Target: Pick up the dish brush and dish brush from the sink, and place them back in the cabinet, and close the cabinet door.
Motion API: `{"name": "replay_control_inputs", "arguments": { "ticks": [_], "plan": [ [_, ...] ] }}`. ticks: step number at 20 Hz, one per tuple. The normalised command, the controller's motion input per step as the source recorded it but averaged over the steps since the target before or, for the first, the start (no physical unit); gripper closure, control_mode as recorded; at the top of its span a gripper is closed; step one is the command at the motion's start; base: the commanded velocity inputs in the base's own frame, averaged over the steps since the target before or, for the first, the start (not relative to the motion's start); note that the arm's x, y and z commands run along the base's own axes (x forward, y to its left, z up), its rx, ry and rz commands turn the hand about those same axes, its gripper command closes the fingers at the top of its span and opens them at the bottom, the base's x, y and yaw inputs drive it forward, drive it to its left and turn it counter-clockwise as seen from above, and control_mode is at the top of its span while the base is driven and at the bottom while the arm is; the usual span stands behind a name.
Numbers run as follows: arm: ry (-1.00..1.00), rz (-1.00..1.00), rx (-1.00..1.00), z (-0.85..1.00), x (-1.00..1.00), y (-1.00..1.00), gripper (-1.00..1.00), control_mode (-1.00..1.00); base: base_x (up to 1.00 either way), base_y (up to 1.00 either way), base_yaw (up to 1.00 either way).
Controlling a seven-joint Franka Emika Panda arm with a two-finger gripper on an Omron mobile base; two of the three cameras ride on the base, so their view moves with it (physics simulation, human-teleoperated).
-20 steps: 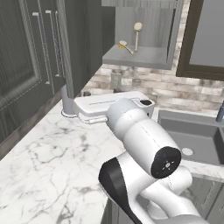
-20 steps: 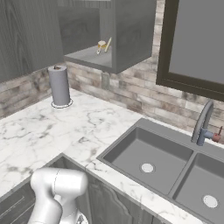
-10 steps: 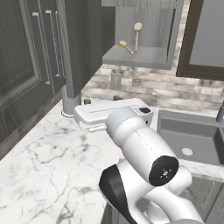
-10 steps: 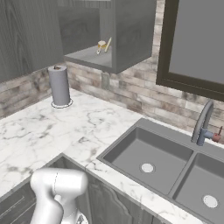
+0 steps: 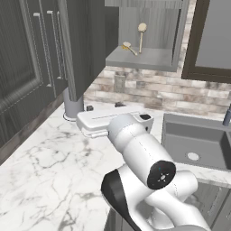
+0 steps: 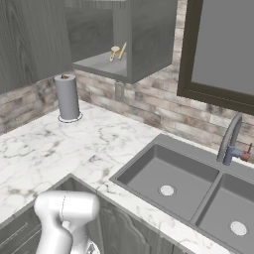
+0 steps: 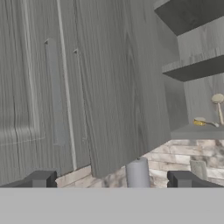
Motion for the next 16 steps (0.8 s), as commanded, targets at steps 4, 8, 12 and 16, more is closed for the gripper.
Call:
{"name": "replay_control_inputs", "arguments": {
  "ticks": [4,8,12,16],
  "plan": [
    [0.0,0.0,0.0,-0.14,0.36,0.0,-1.0,-1.0,0.0,0.0,0.0],
    [-0.01,0.0,0.0,-0.11,0.29,0.0,-1.0,-1.0,0.0,0.0,0.0],
    [-0.02,0.0,-0.01,-0.1,0.05,0.03,-1.0,-1.0,0.0,0.0,0.0],
    [-0.01,0.0,0.0,0.0,0.01,0.07,-1.0,-1.0,0.0,0.0,0.0]
  ]
}}
